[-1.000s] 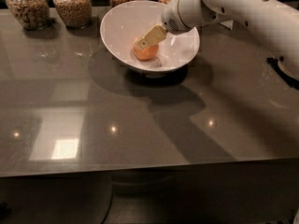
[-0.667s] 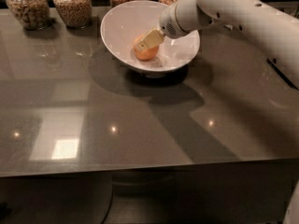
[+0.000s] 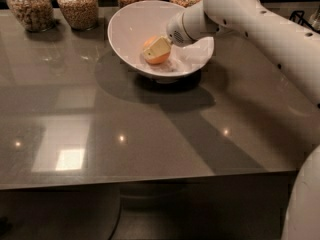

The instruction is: Pick orange from white bowl

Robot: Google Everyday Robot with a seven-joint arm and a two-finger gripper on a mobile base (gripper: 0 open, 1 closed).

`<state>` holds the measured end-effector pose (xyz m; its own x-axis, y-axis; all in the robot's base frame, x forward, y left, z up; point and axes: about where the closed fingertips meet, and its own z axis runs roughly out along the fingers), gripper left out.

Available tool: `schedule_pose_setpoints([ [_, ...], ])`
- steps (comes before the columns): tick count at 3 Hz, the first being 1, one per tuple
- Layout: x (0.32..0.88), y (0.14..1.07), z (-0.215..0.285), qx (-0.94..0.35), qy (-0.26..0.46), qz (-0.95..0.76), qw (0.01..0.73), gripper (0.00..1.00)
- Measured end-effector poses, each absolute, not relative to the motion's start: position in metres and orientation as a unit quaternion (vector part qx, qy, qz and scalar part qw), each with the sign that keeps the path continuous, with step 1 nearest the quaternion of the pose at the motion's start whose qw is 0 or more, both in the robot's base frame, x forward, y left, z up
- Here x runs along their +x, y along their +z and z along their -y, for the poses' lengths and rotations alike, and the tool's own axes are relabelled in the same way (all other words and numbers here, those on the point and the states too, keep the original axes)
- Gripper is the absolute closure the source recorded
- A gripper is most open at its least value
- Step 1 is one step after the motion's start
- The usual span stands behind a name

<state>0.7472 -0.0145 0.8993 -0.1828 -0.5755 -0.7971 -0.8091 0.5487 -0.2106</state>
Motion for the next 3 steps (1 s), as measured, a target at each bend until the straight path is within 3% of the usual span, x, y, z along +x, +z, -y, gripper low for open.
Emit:
schedule_pose_setpoints([
  [3,0.759,0.865,0.012,-0.459,0.144,-0.774,0.412,0.28],
])
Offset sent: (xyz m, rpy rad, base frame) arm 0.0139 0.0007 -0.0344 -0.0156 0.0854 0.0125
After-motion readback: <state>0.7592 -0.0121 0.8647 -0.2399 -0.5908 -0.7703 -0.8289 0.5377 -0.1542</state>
